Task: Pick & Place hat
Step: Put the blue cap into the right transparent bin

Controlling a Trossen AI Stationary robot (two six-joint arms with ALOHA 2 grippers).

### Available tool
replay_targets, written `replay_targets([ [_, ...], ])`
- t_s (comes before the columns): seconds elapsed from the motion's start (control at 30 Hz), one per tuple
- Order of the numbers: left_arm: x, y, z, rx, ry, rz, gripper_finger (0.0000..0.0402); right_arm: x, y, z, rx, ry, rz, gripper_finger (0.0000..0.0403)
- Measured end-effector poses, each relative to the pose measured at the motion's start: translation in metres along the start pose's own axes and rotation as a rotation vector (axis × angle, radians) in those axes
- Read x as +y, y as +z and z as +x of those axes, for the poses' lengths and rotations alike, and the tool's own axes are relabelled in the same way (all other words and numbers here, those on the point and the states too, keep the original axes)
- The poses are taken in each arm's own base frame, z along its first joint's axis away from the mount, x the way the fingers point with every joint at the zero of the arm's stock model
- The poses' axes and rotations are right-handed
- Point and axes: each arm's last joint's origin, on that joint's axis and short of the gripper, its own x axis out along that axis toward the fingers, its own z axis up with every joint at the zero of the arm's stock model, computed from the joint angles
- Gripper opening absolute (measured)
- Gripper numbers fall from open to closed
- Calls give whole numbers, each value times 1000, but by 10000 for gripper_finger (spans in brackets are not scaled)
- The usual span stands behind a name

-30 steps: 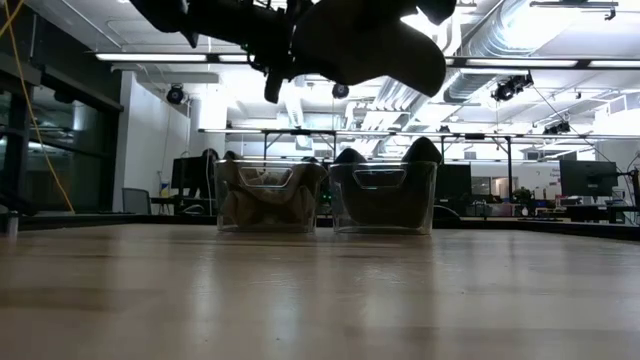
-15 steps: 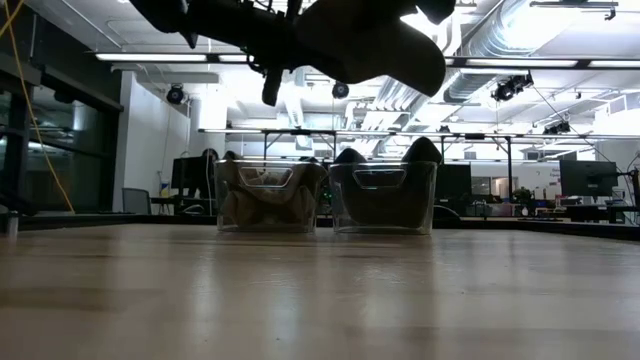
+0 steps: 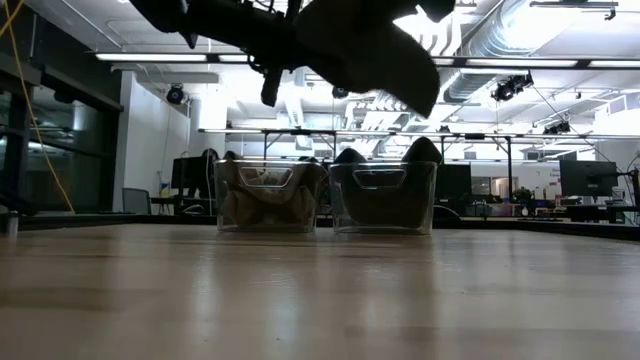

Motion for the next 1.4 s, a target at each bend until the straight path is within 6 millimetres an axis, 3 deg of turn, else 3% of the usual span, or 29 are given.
replay_targets([
  [0.27,0,0,0,-2,1,8,0,1,6,-3,-48,-7,55,177],
  [0.43,1,0,0,0,11,26,0,5,9,-15,-67,-21,110,211],
  [0.67,1,-1,0,68,10,103,0,-9,11,-52,-126,-110,258,217],
  [0.9,-31,2,1,220,50,325,0,-40,4,-78,-190,-126,450,217],
  [1.2,-79,9,-16,322,214,644,0,-70,-7,-94,-241,-117,636,218],
  [1.4,-89,12,-28,352,321,795,0,-81,-12,-93,-263,-44,712,218],
])
